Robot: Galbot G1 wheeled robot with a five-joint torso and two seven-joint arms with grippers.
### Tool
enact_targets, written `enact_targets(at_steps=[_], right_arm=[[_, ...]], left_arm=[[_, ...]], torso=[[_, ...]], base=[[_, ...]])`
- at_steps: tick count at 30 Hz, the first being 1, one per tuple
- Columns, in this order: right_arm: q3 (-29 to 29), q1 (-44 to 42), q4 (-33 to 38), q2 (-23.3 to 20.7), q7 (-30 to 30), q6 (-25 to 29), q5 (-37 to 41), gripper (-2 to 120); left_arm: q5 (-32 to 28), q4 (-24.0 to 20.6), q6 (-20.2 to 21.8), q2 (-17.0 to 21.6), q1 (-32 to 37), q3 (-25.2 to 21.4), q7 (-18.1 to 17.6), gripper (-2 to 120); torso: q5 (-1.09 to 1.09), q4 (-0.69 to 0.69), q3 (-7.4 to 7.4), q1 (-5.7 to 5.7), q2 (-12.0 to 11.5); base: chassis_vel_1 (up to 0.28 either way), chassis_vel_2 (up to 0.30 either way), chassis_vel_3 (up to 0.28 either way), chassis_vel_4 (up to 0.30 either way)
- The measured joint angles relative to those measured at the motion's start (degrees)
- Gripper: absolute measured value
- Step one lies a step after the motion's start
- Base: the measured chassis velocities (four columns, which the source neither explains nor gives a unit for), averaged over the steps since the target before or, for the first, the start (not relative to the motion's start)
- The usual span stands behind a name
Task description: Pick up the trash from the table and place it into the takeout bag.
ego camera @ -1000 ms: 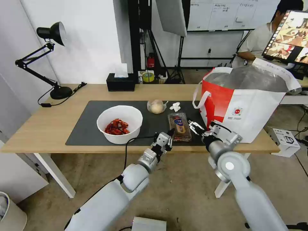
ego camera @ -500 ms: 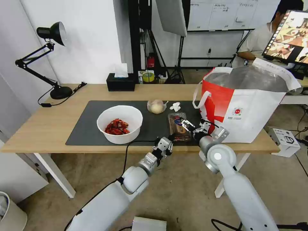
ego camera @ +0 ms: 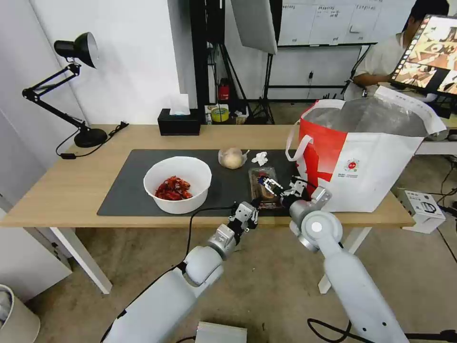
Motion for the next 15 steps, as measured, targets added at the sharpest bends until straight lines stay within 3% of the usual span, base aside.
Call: enact_targets(at_steps=[12,15], right_arm=[[0.0,-0.3,-0.1,-0.1,-0.2,-0.2,-0.1,26],[0.1,-0.4,0.1,-0.1,-0.2,-0.2,-0.2,11]], left_arm=[[-0.4,0.0,0.0,-0.2,0.2,-0.2,-0.1,0],[-0.5,0.1,0.0,-0.2,0.4,-0.3,-0.2,0]], torso=[[0.0,0.0,0.0,0.0,0.0],[0.0,0.0,0.0,0.0,0.0]], base=[[0.0,0.0,0.0,0.0],[0.0,0.0,0.0,0.0]])
